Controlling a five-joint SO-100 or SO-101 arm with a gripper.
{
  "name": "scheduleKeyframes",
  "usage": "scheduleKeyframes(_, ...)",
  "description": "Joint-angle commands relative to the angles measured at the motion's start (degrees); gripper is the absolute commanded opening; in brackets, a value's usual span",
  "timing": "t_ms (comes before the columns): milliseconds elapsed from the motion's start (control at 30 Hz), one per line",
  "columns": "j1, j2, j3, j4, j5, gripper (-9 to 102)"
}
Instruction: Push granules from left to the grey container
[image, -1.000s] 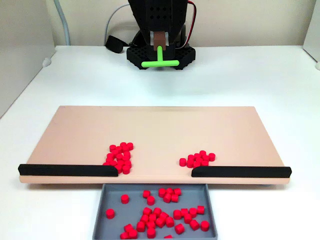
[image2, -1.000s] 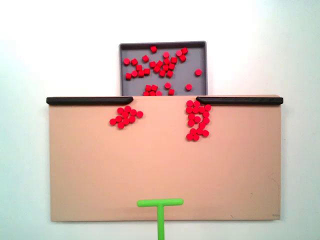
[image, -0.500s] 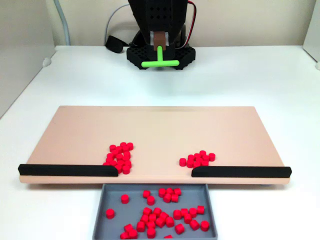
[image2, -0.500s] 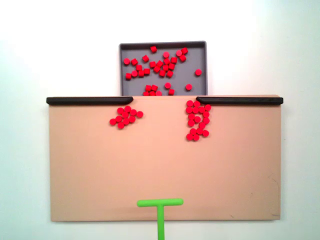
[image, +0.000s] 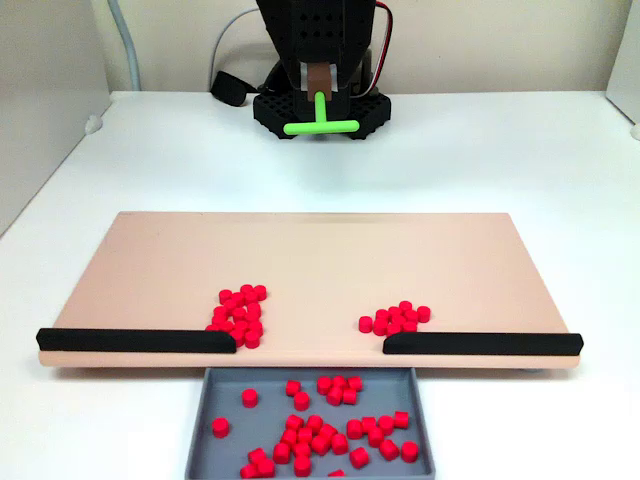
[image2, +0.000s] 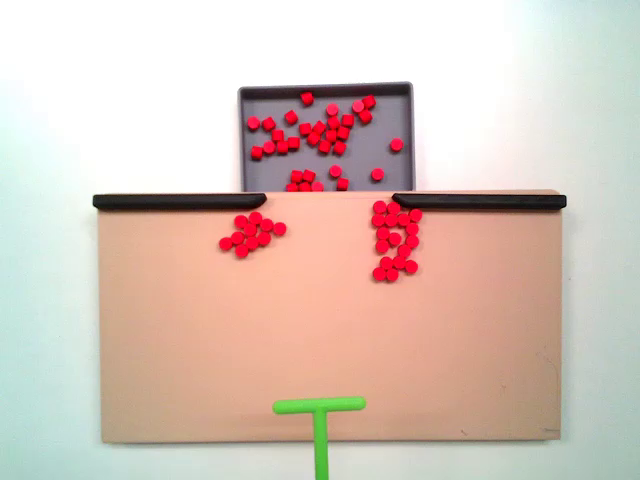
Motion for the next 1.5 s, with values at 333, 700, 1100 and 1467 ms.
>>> scheduleKeyframes(333,-0.3,1.2,-1.1,0.2,0.5,0)
scheduleKeyframes(700,-0.4,5.4,-0.4,0.2,9.5,0)
scheduleKeyframes(1100,-8.7,0.5,-1.1,0.3,44.9,0)
scheduleKeyframes(1467,-18.3,-3.6,-1.3,0.2,68.8,0)
